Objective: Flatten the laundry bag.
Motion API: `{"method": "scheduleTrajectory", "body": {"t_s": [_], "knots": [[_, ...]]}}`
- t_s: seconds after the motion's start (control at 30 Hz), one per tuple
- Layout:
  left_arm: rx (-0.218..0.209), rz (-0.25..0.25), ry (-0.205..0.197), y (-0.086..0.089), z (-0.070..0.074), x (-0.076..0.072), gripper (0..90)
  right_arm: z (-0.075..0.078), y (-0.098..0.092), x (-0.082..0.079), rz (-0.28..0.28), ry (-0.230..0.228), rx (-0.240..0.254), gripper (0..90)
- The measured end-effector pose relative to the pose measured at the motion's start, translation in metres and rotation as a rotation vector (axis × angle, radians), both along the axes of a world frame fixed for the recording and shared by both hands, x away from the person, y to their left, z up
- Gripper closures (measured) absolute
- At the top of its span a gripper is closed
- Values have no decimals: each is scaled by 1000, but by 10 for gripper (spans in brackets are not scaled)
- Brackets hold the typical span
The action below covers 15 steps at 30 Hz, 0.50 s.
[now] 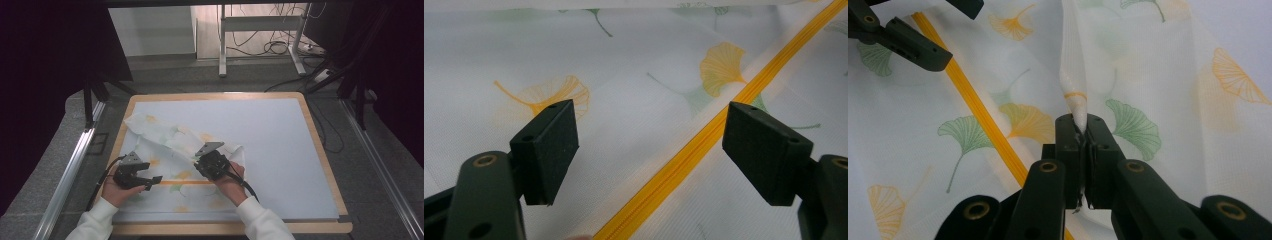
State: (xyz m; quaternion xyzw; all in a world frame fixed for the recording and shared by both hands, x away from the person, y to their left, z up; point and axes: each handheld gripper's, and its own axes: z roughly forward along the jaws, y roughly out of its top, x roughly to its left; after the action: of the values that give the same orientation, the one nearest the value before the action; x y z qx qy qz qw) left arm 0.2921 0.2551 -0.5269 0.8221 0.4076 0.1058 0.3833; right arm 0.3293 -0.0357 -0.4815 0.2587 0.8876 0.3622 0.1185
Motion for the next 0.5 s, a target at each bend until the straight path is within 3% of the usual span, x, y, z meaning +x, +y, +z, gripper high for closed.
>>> {"method": "scheduleTrajectory", "body": {"t_s": [0.5], "knots": [[6, -5, 0, -1, 0, 0, 219, 9, -18, 17, -69, -8, 54, 856]]}}
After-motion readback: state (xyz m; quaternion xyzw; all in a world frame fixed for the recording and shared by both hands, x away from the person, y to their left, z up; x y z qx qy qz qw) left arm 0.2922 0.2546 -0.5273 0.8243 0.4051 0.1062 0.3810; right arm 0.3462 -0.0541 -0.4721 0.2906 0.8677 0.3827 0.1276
